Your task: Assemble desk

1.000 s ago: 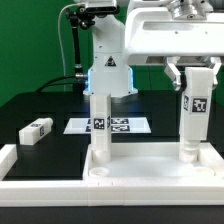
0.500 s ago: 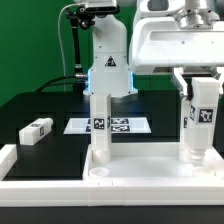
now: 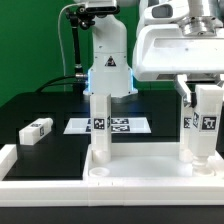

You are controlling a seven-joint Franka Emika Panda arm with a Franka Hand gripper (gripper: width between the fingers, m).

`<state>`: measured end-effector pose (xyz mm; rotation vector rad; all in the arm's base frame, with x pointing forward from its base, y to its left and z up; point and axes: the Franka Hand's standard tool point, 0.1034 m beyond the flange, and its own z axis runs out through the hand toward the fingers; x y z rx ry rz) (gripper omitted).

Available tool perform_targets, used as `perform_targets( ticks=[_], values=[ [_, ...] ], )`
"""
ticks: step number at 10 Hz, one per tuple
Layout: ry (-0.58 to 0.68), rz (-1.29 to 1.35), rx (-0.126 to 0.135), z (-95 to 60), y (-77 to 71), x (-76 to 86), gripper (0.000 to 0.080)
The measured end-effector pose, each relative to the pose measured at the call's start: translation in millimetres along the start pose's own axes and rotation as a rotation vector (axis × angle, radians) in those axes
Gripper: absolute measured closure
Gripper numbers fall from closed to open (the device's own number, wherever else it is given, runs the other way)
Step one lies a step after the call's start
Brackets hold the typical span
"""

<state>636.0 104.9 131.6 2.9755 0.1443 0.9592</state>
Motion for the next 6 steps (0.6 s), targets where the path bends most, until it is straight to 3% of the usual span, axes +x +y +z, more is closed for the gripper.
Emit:
perform_targets(
  ticks=[6],
  values=[
    [-0.005,-0.004,0.012,3.9,-10.6,-3.6,0.0509]
  ],
)
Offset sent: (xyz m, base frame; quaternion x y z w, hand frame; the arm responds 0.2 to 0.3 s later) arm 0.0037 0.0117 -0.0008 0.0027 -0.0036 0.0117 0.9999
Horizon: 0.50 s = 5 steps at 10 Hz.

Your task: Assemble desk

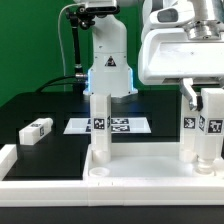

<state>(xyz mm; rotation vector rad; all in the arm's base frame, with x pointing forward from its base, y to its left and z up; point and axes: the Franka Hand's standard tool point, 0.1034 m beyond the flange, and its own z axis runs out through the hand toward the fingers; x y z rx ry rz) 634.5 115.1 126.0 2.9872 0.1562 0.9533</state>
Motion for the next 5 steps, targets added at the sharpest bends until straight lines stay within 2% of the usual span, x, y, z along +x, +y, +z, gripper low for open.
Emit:
perform_targets(
  ticks=[5],
  values=[
    [0.015,-0.004,-0.002,1.5,1.1,1.8,0.0509]
  ],
)
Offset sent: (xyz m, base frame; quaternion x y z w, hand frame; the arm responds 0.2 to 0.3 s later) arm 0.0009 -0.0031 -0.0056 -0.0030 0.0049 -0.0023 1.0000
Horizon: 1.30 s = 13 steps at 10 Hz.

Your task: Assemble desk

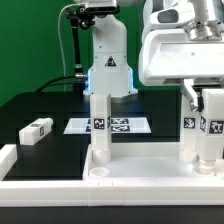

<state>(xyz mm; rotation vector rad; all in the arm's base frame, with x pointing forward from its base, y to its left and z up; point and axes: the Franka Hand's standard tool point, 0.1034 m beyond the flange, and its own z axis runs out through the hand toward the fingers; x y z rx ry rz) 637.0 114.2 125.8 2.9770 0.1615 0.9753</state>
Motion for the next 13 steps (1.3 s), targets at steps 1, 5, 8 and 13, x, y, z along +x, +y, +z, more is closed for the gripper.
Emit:
perform_targets(
  ticks=[1,5,8,13],
  values=[
    [-0.002,-0.006,-0.002,0.3,1.5,-0.9,0.0509],
    [-0.008,-0.022,-0.004,1.4,3.5,-4.4,0.0509],
    [-0.014,-0.027,-0.004,6.2,1.6,-8.2,0.0509],
    [-0.017,-0.029,-0.004,6.2,1.7,-8.6,0.0497]
  ],
)
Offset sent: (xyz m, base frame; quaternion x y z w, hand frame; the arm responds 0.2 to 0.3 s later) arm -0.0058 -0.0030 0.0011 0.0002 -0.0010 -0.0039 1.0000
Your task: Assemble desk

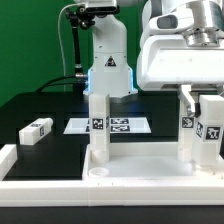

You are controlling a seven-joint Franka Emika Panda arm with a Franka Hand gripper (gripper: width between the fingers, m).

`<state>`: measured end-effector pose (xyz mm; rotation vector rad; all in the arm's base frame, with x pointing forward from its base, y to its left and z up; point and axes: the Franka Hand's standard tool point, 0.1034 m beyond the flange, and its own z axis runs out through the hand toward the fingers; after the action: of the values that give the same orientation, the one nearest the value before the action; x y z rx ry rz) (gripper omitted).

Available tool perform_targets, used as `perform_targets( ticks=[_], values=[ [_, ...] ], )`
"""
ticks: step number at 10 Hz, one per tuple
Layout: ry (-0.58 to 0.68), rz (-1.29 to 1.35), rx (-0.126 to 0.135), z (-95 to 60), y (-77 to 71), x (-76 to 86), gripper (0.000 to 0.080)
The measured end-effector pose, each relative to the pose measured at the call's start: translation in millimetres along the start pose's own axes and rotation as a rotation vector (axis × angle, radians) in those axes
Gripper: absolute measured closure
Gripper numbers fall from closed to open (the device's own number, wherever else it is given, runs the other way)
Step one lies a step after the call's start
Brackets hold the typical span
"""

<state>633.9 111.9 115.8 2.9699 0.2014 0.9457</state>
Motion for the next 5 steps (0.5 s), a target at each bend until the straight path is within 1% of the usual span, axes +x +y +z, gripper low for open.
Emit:
perform_targets(
  ticks=[1,2,3,5],
  values=[
    [0.000,-0.001,0.000,0.0,0.0,0.0,0.0288],
    [0.000,-0.002,0.000,0.1,0.0,-0.1,0.0194],
    [0.000,-0.003,0.000,0.1,0.0,-0.1,0.0163],
    [0.000,-0.004,0.000,0.1,0.0,-0.2,0.0152]
  ],
)
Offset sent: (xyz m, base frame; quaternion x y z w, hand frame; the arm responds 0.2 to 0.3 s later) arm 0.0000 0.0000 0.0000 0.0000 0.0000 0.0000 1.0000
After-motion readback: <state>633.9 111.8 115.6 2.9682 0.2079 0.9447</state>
